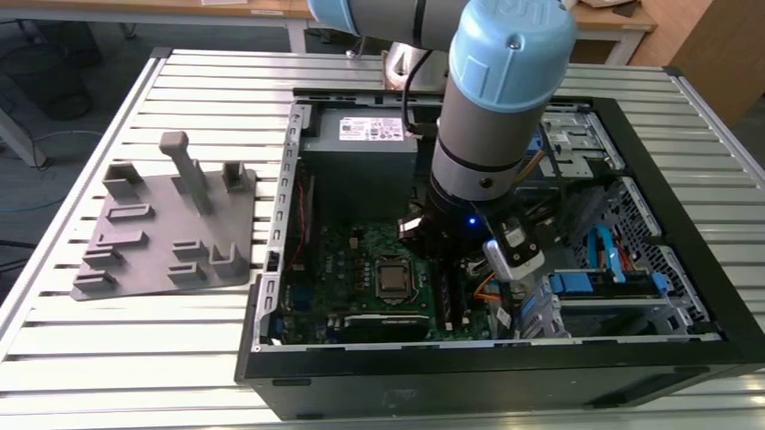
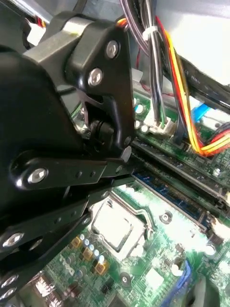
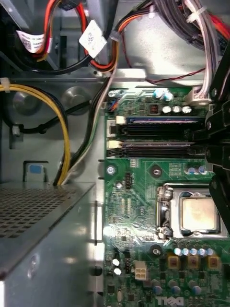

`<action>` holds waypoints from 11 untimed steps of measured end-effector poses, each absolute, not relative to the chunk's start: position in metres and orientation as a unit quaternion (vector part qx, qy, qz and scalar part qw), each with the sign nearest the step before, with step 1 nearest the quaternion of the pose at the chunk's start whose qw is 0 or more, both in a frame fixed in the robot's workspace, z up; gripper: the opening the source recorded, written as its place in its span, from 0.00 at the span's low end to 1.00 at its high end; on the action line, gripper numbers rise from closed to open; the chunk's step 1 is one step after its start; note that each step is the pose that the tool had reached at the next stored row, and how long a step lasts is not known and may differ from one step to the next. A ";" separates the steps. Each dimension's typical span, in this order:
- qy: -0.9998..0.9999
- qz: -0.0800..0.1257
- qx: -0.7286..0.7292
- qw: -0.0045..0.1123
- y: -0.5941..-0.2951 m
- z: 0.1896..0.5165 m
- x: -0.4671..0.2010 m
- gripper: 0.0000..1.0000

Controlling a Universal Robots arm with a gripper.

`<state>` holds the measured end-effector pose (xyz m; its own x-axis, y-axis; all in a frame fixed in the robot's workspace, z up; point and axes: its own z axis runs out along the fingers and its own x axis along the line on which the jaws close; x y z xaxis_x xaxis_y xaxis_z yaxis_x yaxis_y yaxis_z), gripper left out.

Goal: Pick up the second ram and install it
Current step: 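Insert the second ram into the second slot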

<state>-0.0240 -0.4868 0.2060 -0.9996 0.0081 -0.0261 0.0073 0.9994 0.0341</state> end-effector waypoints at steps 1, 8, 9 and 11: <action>1.000 0.016 0.004 0.013 -0.487 0.206 -0.024 0.15; 1.000 0.015 0.004 0.013 -0.487 0.225 -0.024 0.22; 1.000 0.015 0.004 0.013 -0.486 0.230 -0.024 0.22; 1.000 0.015 0.004 0.013 -0.485 0.238 -0.024 0.22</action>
